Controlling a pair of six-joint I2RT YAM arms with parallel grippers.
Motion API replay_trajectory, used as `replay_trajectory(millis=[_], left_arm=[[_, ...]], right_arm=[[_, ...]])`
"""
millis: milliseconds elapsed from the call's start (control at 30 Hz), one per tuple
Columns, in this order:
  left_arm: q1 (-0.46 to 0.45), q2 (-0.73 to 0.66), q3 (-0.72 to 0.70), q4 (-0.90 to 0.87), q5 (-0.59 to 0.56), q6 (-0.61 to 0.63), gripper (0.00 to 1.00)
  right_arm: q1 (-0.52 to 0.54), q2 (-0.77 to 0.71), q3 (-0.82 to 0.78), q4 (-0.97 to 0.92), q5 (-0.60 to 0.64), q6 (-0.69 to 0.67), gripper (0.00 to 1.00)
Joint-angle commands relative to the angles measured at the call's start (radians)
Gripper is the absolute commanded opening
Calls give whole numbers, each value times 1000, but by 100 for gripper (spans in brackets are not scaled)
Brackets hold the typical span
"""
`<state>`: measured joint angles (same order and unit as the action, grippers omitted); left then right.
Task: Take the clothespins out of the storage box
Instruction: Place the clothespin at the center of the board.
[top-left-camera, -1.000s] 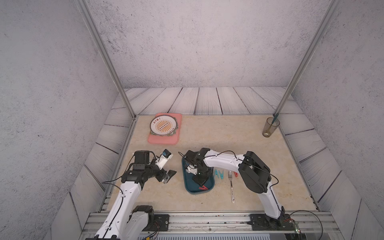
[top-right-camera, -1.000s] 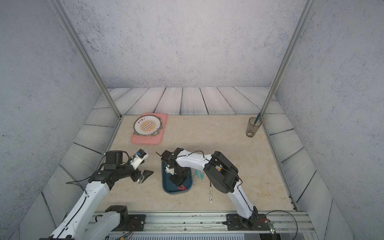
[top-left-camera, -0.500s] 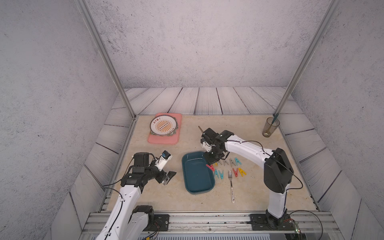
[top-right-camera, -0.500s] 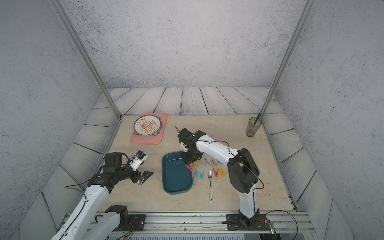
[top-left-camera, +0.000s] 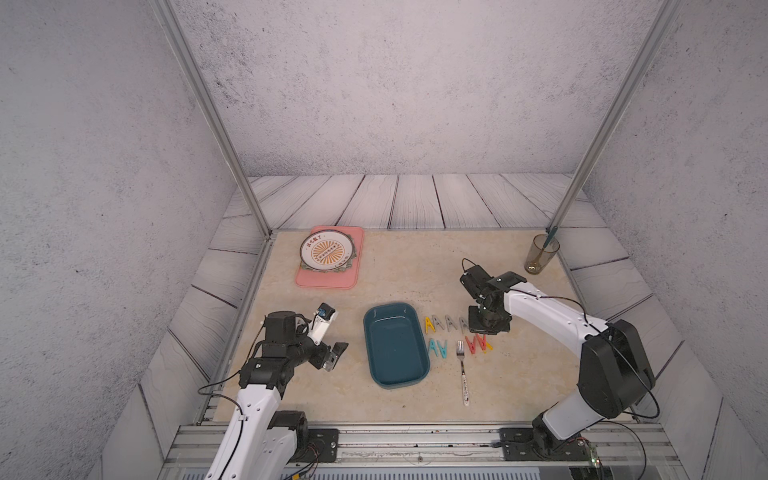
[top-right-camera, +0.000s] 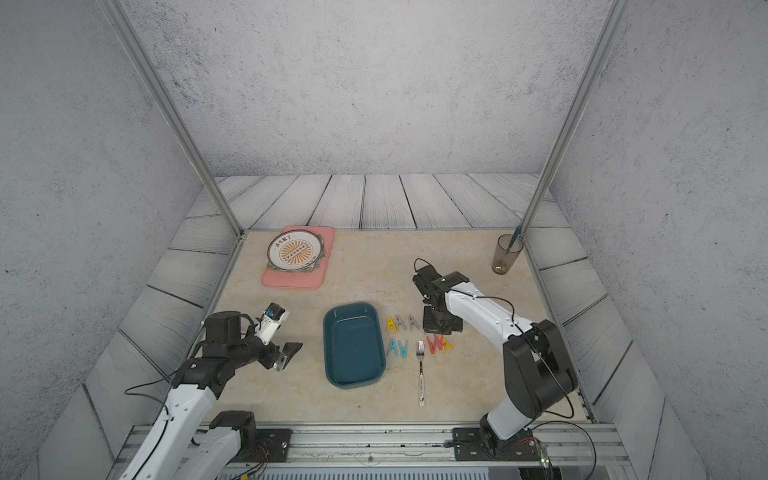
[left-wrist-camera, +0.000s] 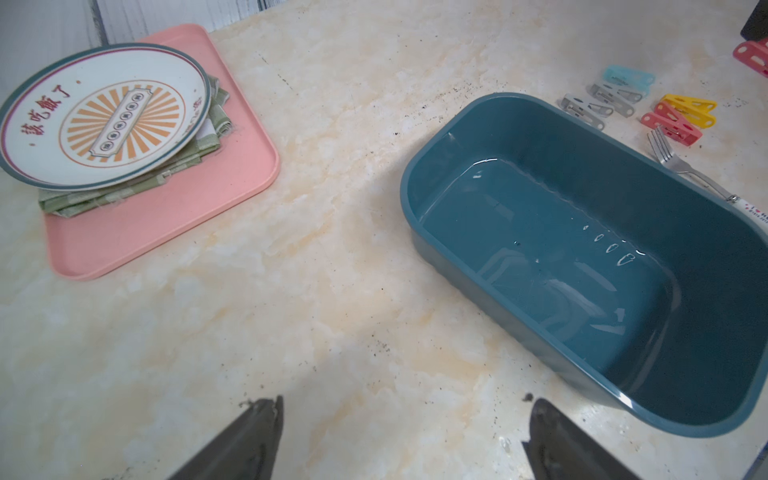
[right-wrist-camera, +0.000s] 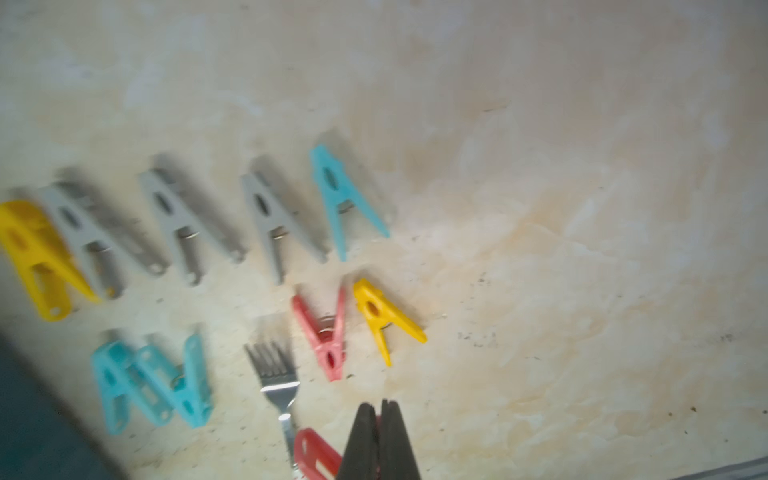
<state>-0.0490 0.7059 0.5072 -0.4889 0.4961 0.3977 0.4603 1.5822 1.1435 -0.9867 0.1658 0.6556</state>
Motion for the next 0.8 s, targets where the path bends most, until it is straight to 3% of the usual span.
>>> replay_trajectory(millis=[0, 200, 467, 767], left_arm=[[-4, -12, -10, -7, -19, -2, 97], [-3, -1, -16, 21, -67, -35, 97], [-1, 32, -39, 104, -119, -60, 98], [1, 33, -44, 136, -149, -79, 99]], right_arm=[[-67, 9, -24, 33, -25, -73, 0], [-127, 110, 12, 86, -13, -231, 0], [-184, 217, 36, 129, 10, -295, 3], [-192, 228, 29, 158, -29, -332, 19]])
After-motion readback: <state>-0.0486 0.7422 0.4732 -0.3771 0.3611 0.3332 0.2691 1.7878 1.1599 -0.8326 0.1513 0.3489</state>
